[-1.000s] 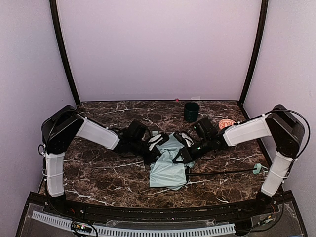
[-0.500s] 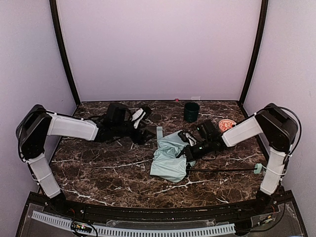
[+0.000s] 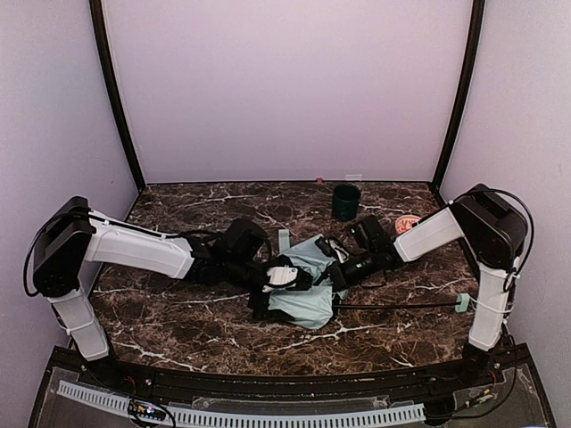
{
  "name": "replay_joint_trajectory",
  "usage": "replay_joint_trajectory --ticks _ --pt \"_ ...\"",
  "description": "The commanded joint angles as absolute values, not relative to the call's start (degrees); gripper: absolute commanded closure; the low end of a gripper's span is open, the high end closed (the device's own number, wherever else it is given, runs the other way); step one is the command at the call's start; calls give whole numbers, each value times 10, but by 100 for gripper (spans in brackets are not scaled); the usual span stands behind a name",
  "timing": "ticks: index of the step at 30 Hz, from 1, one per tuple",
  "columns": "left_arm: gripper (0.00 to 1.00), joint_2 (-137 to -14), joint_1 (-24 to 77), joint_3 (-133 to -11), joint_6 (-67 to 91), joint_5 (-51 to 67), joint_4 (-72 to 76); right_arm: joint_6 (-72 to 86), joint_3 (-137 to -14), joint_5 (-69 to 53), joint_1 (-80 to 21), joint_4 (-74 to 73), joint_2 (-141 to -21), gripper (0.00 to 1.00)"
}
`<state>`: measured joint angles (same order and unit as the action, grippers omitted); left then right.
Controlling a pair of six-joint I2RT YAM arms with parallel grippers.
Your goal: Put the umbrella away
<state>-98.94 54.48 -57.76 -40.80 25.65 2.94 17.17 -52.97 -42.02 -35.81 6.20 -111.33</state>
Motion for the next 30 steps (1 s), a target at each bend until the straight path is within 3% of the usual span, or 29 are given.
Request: replay_joint_trajectory --ticks 1,6,9,12,15,17,26,30 --pt "1 -1020 539 -602 -482 233 6 150 -522 -396 -366 -16 -1154 100" --pt "1 -1095 539 -654 -497 214 -55 142 -531 -408 -368 -25 -1153 100" --pt "7 -1130 539 -678 -503 230 -113 142 -542 -422 -367 -29 -1140 100" --pt "13 -1157 538 -698 -491 233 -161 144 -560 -432 -361 -34 -1119 89" --pt "25 -1186 534 -735 -472 247 -225 141 -588 -425 -347 -58 -1093 76" --pt "37 -1201 527 -758 -454 270 -262 142 -596 -415 -329 -70 -1071 74" --pt "68 -1206 508 -761 -399 361 -315 94 -537 -310 -291 -75 -878 68" --pt "76 -1216 483 -772 -375 412 -348 27 -444 -266 -331 15 -754 66"
